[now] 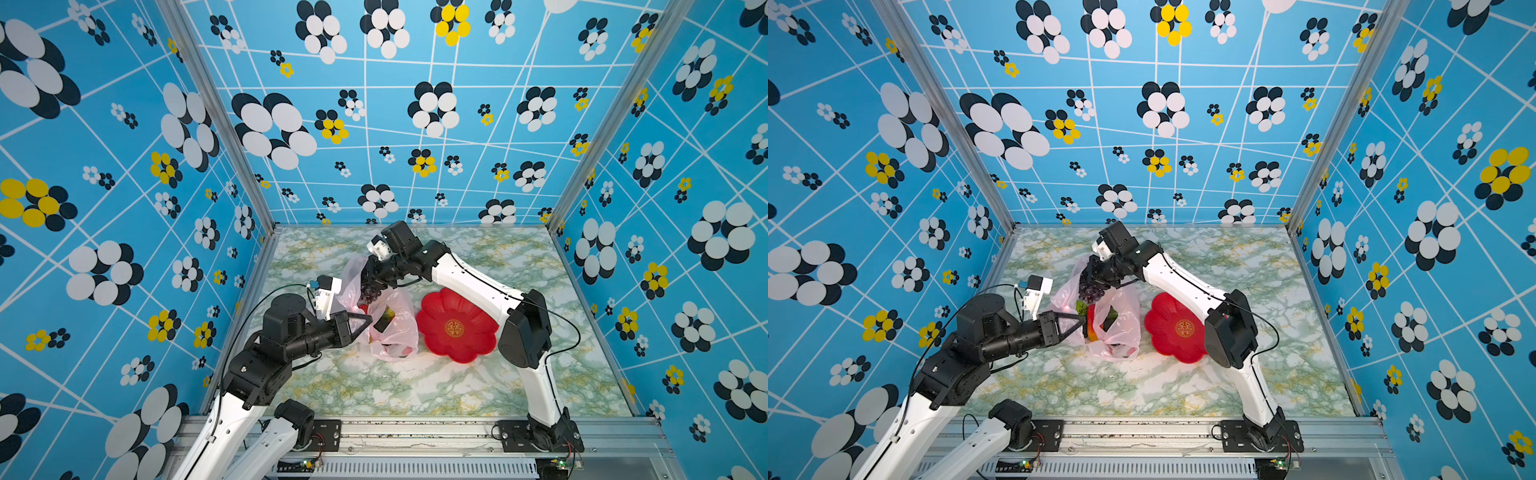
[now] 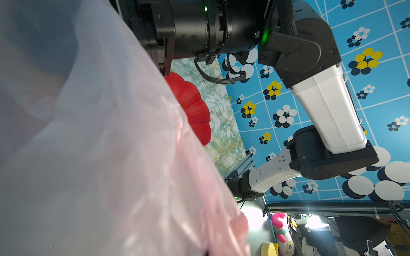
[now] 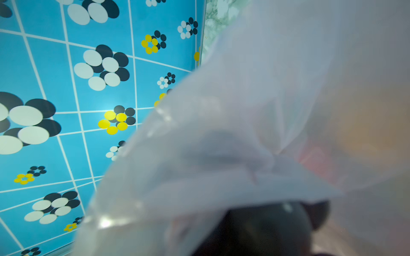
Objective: Place the fruits into the plastic bag
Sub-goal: Place the fruit in the plastic bag.
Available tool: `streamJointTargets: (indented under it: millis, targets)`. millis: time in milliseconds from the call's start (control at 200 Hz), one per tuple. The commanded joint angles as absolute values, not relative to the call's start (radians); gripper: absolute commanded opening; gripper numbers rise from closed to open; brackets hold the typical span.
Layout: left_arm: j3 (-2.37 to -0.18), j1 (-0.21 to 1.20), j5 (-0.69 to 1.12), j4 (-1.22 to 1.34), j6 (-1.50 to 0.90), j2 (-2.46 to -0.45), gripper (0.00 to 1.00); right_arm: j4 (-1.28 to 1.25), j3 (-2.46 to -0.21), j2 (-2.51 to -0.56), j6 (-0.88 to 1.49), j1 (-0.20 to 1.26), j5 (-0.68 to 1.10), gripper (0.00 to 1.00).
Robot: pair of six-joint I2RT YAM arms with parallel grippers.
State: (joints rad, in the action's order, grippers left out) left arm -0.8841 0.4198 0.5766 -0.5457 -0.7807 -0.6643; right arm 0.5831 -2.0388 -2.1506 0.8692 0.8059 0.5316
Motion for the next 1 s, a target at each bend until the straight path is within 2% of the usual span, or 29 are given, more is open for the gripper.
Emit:
streamJointTargets:
  millis: [0,165,265,305,435,565,700,855,995]
  targets:
    - [-0.899,0.411,0.586,-0.516,-0.767,-0.672,0.00,0.571,-2.030,-2.203,0.910,0.829,0.401,0.17]
    - [-0.868,0.375,0.580,-0.509,-0.786,-0.651,0.00,0.510,-1.974,-2.193,0.930,0.858,0.288,0.17]
    - [-0.841,0.340,0.598,-0.505,-0.806,-0.627,0.00,0.517,-1.991,-2.210,0.907,0.890,0.290,0.20]
    - [-0.831,0.325,0.605,-0.503,-0.812,-0.617,0.00,0.519,-1.999,-2.220,0.890,0.903,0.305,0.25]
    - [-0.807,0.275,0.629,-0.512,-0.822,-0.589,0.00,0.539,-1.989,-2.211,0.840,0.920,0.357,0.52]
    - [-0.801,0.242,0.650,-0.530,-0.821,-0.569,0.00,0.687,-2.016,-2.138,0.709,0.919,0.349,0.68]
    - [-0.799,0.227,0.661,-0.550,-0.811,-0.557,0.00,0.898,-2.074,-2.096,0.587,0.914,0.344,0.80]
    - [-0.792,0.218,0.671,-0.561,-0.810,-0.548,0.00,1.023,-2.074,-2.006,0.511,0.906,0.297,0.82]
    - [-0.792,0.216,0.675,-0.589,-0.802,-0.534,0.00,1.150,-2.060,-1.955,0.436,0.899,0.252,0.79]
